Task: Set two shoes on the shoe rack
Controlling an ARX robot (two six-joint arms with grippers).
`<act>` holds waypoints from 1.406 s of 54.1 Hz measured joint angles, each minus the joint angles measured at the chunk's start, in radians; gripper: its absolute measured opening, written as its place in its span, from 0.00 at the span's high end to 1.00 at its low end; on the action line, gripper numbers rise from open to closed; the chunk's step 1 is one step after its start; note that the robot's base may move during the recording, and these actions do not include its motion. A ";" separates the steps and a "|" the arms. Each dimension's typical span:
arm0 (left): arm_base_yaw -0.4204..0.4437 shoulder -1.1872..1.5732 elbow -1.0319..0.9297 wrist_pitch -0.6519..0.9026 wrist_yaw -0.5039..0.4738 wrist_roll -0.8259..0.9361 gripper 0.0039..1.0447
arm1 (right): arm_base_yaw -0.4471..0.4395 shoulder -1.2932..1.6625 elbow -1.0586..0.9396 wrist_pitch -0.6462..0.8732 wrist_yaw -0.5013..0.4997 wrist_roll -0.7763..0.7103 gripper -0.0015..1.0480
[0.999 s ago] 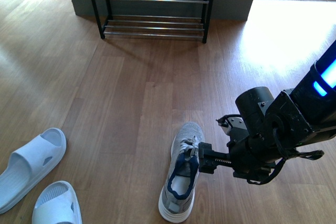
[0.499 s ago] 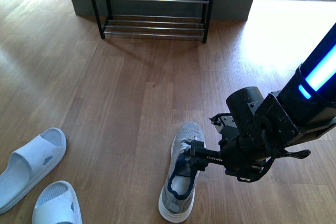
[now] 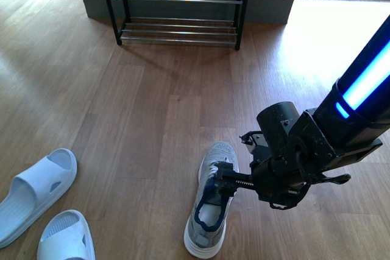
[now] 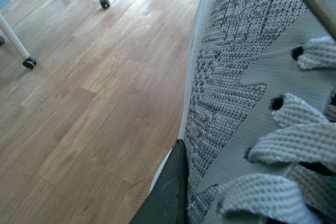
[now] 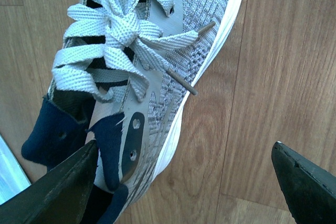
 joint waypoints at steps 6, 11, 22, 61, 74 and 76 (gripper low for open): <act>0.000 0.000 0.000 0.000 0.000 0.000 0.98 | -0.001 0.040 0.032 -0.006 0.016 0.000 0.09; 0.000 0.000 0.000 0.000 0.000 0.000 0.98 | -0.002 0.064 0.056 -0.016 0.026 0.000 0.09; 0.000 0.000 0.000 0.000 0.000 0.000 0.98 | -0.002 0.068 0.064 -0.032 0.048 -0.004 0.27; 0.000 0.000 0.000 0.000 0.000 0.000 0.98 | -0.034 0.018 -0.019 0.032 0.114 0.026 0.99; 0.000 0.000 0.000 0.000 0.000 0.000 0.98 | -0.074 -0.100 -0.118 0.056 0.169 -0.011 0.99; 0.000 0.000 0.000 0.000 0.000 0.000 0.98 | -0.081 -0.136 -0.140 0.066 0.183 -0.029 0.99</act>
